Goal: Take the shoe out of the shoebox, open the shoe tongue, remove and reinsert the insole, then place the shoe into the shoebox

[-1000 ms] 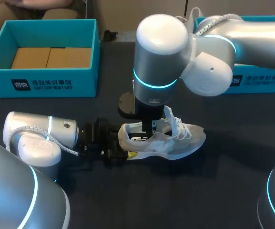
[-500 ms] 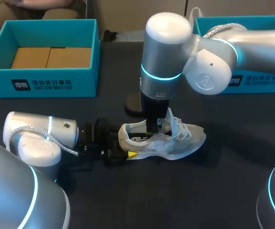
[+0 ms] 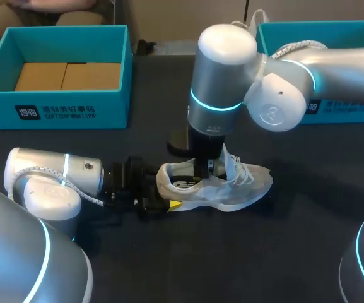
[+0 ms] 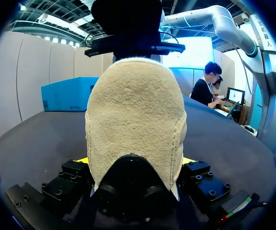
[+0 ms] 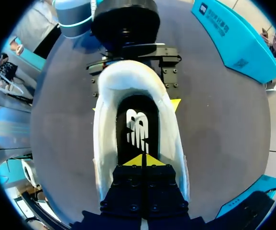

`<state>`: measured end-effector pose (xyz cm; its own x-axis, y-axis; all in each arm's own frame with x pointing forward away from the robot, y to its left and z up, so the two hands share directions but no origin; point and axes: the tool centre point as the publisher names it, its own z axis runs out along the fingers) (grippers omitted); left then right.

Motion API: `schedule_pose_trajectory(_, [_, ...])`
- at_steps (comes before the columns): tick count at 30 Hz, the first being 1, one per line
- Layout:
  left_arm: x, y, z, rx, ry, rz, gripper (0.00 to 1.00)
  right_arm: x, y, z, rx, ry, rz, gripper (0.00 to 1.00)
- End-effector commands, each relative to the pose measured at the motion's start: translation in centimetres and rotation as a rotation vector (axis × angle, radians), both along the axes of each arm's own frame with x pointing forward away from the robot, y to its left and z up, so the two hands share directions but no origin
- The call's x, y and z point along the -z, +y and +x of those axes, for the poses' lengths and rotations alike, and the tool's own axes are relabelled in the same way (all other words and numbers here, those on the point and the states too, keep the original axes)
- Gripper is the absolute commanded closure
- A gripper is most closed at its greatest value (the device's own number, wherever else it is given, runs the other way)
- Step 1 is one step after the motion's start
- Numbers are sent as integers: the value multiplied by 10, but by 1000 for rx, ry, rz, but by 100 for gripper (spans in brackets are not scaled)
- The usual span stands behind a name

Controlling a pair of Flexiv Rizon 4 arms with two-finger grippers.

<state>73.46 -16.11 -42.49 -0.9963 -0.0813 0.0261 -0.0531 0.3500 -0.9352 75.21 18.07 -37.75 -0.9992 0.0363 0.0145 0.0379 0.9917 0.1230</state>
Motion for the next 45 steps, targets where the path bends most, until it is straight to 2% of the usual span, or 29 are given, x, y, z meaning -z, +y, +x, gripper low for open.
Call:
schedule_pose_trajectory(1, [1, -1, 2, 1, 1, 5, 100, 6, 2, 1, 1, -4, 7, 85])
schedule_pose_trajectory(2, [1, -1, 2, 1, 1, 5, 100, 7, 3, 2, 1, -7, 10, 77])
schedule_pose_trajectory(8, [1, -1, 2, 1, 1, 5, 100, 10, 1, 5, 17, -16, 10, 64])
schedule_pose_trajectory(11, [1, -1, 2, 1, 1, 5, 100, 10, 0, 6, 20, -18, 7, 58])
schedule_pose_trajectory(19, [1, -1, 2, 1, 1, 5, 100, 20, 4, 10, 31, -45, 14, 53])
schedule_pose_trajectory(26, [1, -1, 2, 1, 1, 5, 100, 34, 11, 13, 26, -25, 24, 54])
schedule_pose_trajectory(34, [1, -1, 2, 1, 1, 5, 100, 53, 15, -3, 41, 33, 42, 55])
schedule_pose_trajectory(37, [1, -1, 2, 1, 1, 5, 100, 57, 14, -10, 61, 51, 44, 58])
schedule_pose_trajectory(40, [1, -1, 2, 1, 1, 5, 100, 61, 13, -17, 74, 61, 45, 69])
schedule_pose_trajectory(45, [1, -1, 2, 1, 1, 5, 100, 66, 15, -26, 83, 86, 37, 75])
